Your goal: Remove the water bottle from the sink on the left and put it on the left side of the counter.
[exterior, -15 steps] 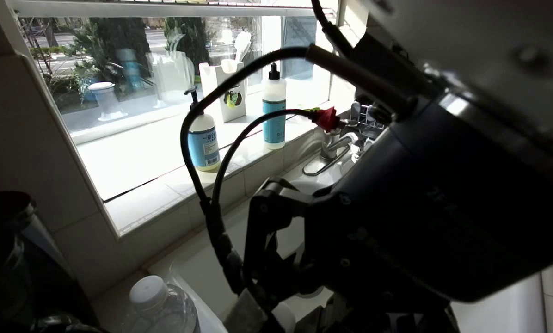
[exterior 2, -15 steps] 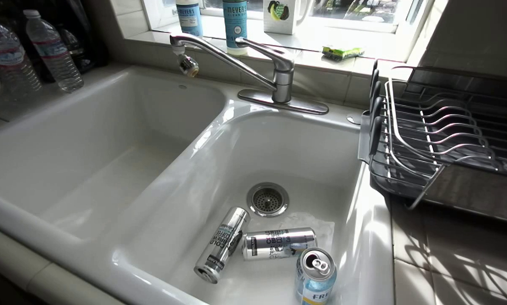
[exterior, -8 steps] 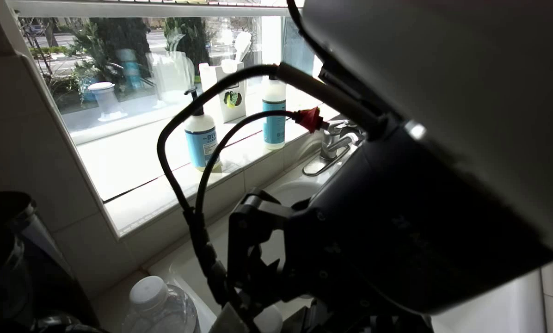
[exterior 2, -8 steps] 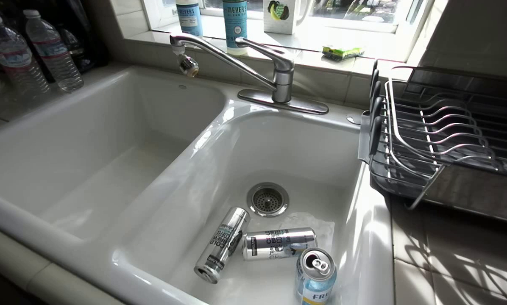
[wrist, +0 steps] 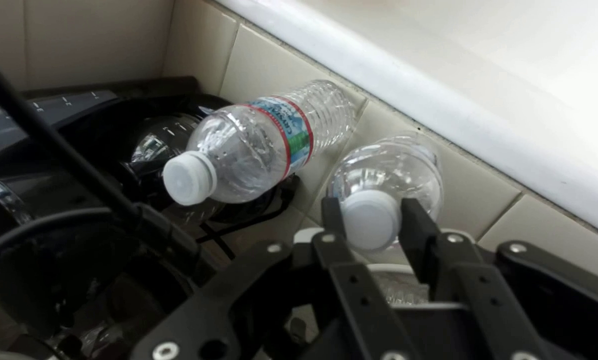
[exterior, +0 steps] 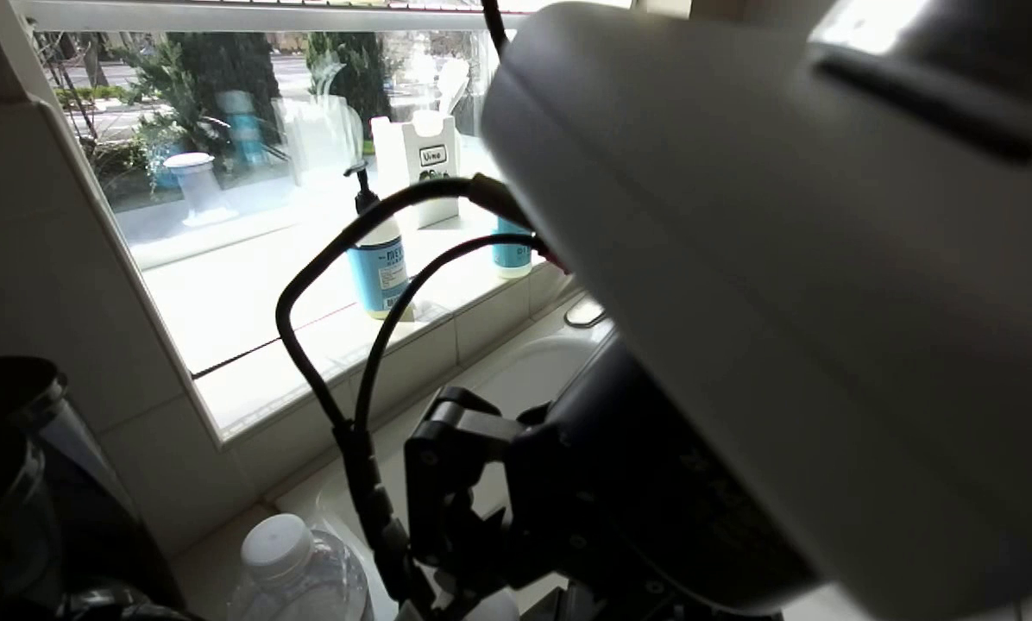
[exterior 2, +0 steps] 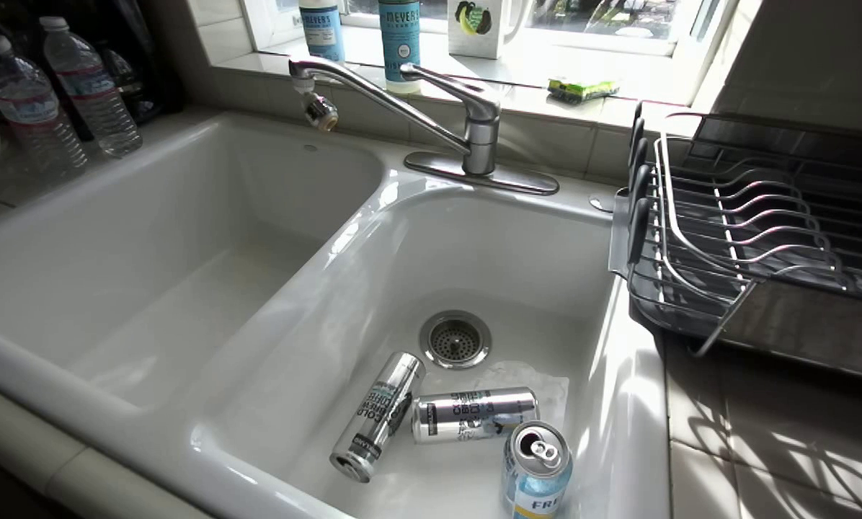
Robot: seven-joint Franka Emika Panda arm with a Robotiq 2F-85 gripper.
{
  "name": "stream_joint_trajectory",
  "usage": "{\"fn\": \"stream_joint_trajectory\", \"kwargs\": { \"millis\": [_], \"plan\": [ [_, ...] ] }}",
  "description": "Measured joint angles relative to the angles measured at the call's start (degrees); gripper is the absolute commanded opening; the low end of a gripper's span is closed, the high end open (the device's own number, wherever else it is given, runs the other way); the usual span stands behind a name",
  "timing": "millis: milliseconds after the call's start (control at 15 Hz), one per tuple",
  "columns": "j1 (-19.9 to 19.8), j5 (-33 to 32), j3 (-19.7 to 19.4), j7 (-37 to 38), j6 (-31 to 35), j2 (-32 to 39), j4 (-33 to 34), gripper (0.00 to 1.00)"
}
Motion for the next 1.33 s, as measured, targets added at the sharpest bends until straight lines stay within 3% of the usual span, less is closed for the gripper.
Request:
{"fn": "stream_joint_trajectory", "kwargs": {
  "millis": [200,467,533,733,1133,1333],
  "plan": [
    [0.00,0.00,0.10,-0.74,-0.64,0.31,0.56,0.08],
    [0.14,0.00,0.45,-1.84,-0.68,0.80,1.12,0.37],
    [0.15,0.00,0.55,-2.05,-0.68,0.98,1.30,0.53],
    [0.15,0.01,0.67,-2.69,-0.69,1.32,1.63,0.72],
    [0.15,0.01,0.70,-3.09,-0.70,1.36,1.64,0.99],
    [0.15,0.13,0.68,-3.11,-0.71,1.35,1.64,1.00]
  ]
}}
